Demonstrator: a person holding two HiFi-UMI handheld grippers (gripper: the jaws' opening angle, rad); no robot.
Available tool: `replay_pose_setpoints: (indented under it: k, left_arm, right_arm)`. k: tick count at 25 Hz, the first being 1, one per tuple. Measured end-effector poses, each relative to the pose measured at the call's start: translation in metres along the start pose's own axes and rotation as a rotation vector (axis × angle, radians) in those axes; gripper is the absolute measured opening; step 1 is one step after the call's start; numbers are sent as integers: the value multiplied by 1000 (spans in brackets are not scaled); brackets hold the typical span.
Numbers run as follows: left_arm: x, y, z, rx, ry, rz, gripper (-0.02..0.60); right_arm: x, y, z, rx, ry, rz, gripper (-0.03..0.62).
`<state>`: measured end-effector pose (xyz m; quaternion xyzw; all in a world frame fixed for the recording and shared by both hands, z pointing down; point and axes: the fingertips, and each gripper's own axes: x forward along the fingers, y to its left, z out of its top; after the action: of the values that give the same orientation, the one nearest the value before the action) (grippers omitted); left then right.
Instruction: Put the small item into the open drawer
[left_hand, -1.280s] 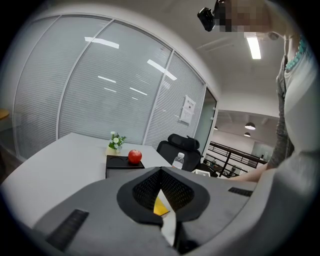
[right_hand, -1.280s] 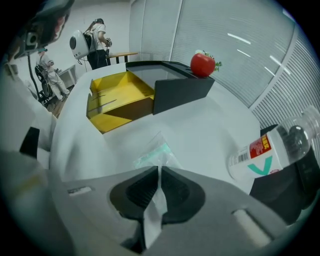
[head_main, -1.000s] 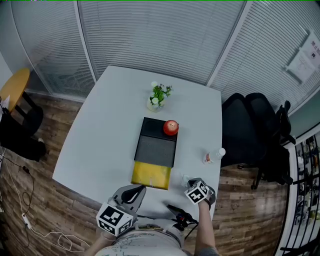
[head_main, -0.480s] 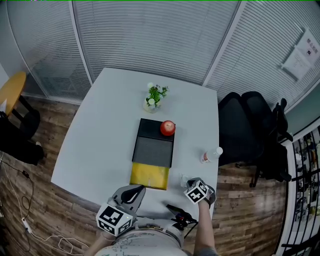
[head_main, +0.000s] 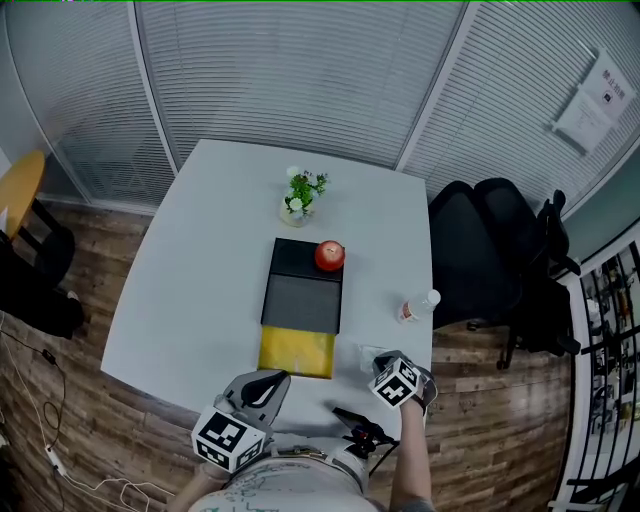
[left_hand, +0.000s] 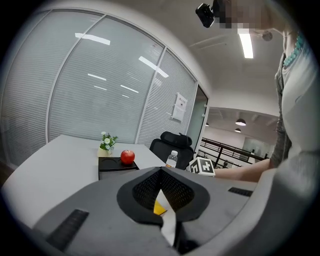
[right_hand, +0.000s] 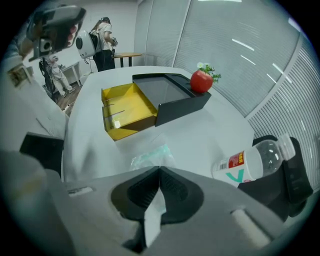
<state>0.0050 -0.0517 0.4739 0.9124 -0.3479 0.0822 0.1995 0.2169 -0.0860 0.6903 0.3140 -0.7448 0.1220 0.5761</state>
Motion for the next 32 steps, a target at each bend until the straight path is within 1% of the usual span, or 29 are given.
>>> replay_pose_setpoints:
  k: [7,11,15,17,20,24,32]
  left_arm:
    - [2,-12,1,19,9,-40,-3]
    - [5,-15,1,23,15,-57,-3]
    - [7,-16,0,23,16,-69,-3]
    - [8,-17,-1,22,15,-70,-3]
    - [8,-17,-1,21,11,-65,-3]
    - [8,-15,0,19,9,-65,-3]
    - [8,-12,0,14,10,-70,-3]
  right_arm:
    - [-34,0,16,-25,-13,0,4]
    - [-53,-2,29,-61,-41,-15,3]
    - [-71,0,39,-95,-65,-6,3]
    - [-80,1,44,-120,-84,3,3]
    - [-91,5,54,-187,-121,15,3]
    - [-99,12,62,-236,-142,26,3]
    - [-101,28,77,-261,-164,60,3]
